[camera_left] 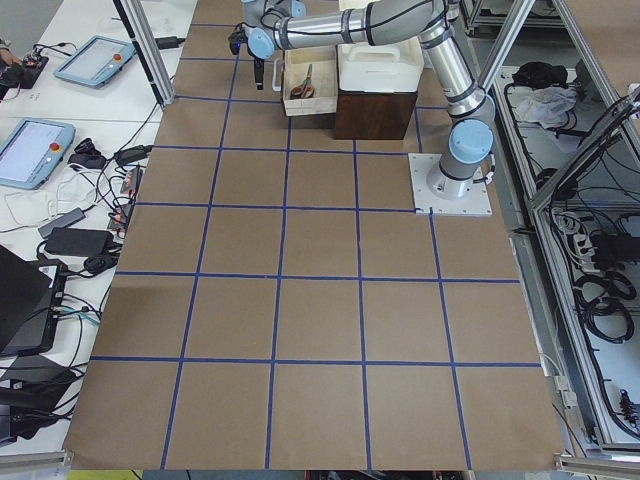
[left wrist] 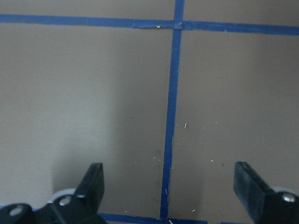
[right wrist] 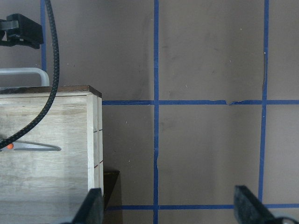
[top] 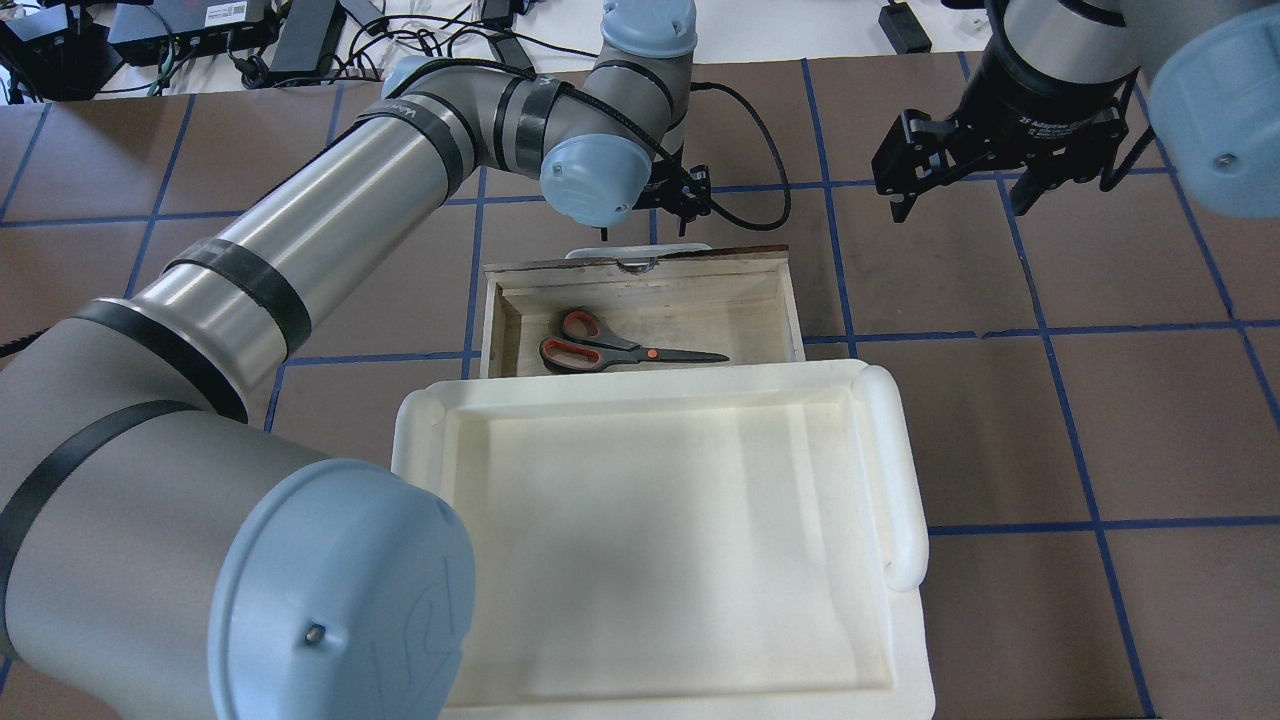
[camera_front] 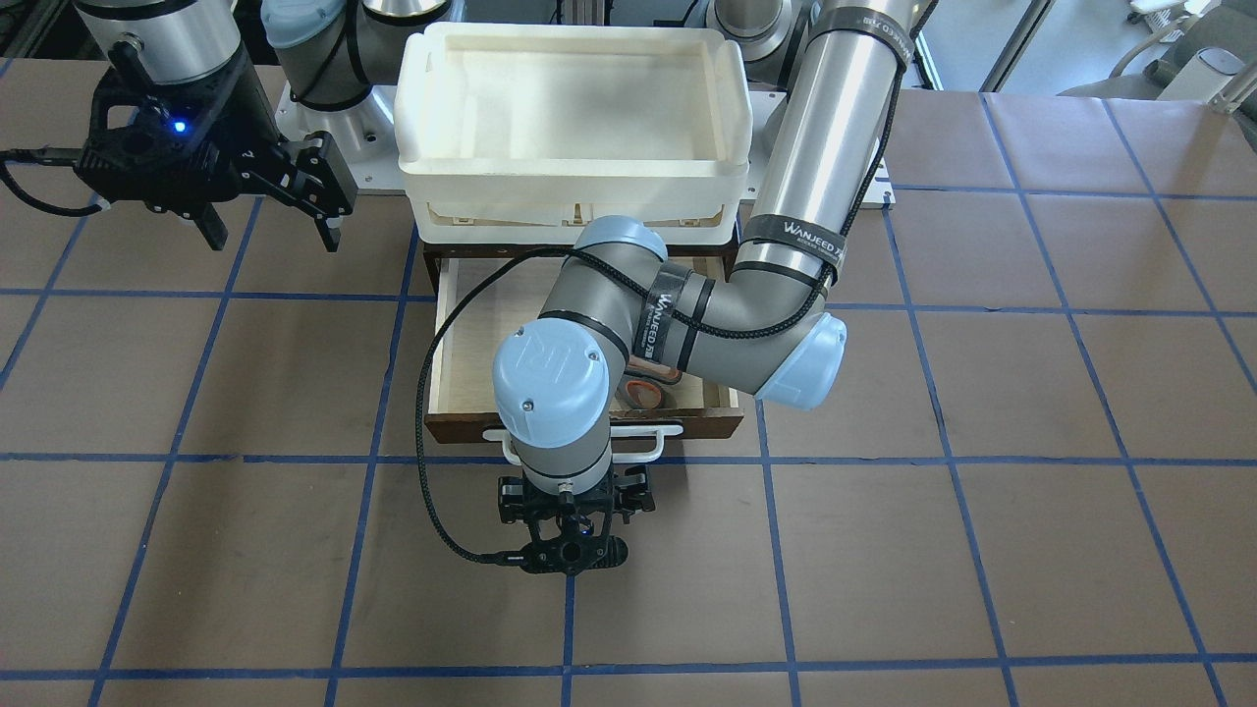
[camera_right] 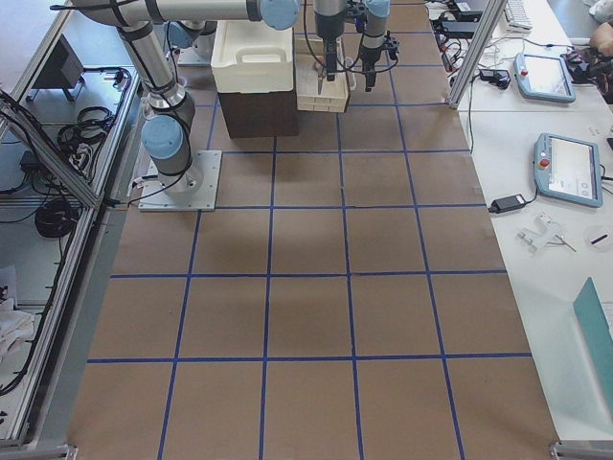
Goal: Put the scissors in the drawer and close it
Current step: 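Move the left gripper over the drawer's white handle, then push the drawer front with the left gripper to slide it shut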
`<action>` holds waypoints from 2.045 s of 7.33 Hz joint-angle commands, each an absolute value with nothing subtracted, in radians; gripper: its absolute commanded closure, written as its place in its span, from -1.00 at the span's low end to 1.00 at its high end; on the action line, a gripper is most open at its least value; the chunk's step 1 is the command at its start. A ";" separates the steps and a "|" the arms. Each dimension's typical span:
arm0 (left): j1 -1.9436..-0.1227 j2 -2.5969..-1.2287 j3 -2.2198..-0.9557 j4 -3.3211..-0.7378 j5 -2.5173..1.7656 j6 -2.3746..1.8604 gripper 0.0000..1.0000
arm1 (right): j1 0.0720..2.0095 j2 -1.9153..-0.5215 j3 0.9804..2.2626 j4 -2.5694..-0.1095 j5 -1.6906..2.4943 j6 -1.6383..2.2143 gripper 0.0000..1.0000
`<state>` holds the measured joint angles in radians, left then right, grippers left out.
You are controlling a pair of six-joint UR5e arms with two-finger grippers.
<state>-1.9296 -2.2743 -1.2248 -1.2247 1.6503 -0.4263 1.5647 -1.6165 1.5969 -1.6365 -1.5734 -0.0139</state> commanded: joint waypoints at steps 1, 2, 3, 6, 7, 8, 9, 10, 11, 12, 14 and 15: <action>-1.927 -2.298 -1.226 -1.265 1.644 -0.425 -1.00 | 1.565 -1.621 1.597 -1.631 -1.575 -0.023 -1.00; -1.927 -2.299 -1.229 -1.294 1.643 -0.425 -1.00 | 1.565 -1.621 1.597 -1.631 -1.572 -0.026 -1.00; -1.928 -2.296 -1.226 -1.316 1.641 -0.425 -1.00 | 1.565 -1.620 1.597 -1.632 -1.580 -0.026 -1.00; -1.939 -2.263 -1.226 -1.358 1.638 -0.425 -1.00 | 1.565 -1.620 1.597 -1.632 -1.583 -0.028 -1.00; -1.942 -2.249 -1.226 -1.361 1.635 -0.425 -1.00 | 1.565 -1.620 1.597 -1.629 -1.589 -0.028 -1.00; -1.947 -2.234 -1.226 -1.394 1.634 -0.425 -1.00 | 1.563 -1.620 1.597 -1.631 -1.591 -0.028 -1.00; -1.947 -2.214 -1.232 -1.426 1.632 -0.425 -1.00 | 1.563 -1.618 1.597 -1.629 -1.592 -0.029 -1.00; -1.947 -2.195 -1.236 -1.451 1.602 -0.425 -1.00 | 1.563 -1.620 1.597 -1.632 -1.591 -0.029 -1.00; -1.948 -2.175 -1.238 -1.497 1.595 -0.425 -1.00 | 1.563 -1.618 1.597 -1.629 -1.592 -0.029 -1.00; -1.948 -2.155 -1.241 -1.550 1.595 -0.425 -1.00 | 1.563 -1.620 1.597 -1.634 -1.591 -0.029 -1.00; -1.951 -2.122 -1.281 -1.578 1.595 -0.425 -1.00 | 1.563 -1.620 1.597 -1.634 -1.591 -0.029 -1.00; -1.951 -2.099 -1.311 -1.583 1.594 -0.425 -1.00 | 1.563 -1.618 1.597 -1.632 -1.592 -0.029 -1.00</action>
<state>-1.9504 -2.1248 -1.2767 -1.5725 1.5952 -0.4249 1.5631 -1.6191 1.5969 -1.6332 -1.5911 -0.0292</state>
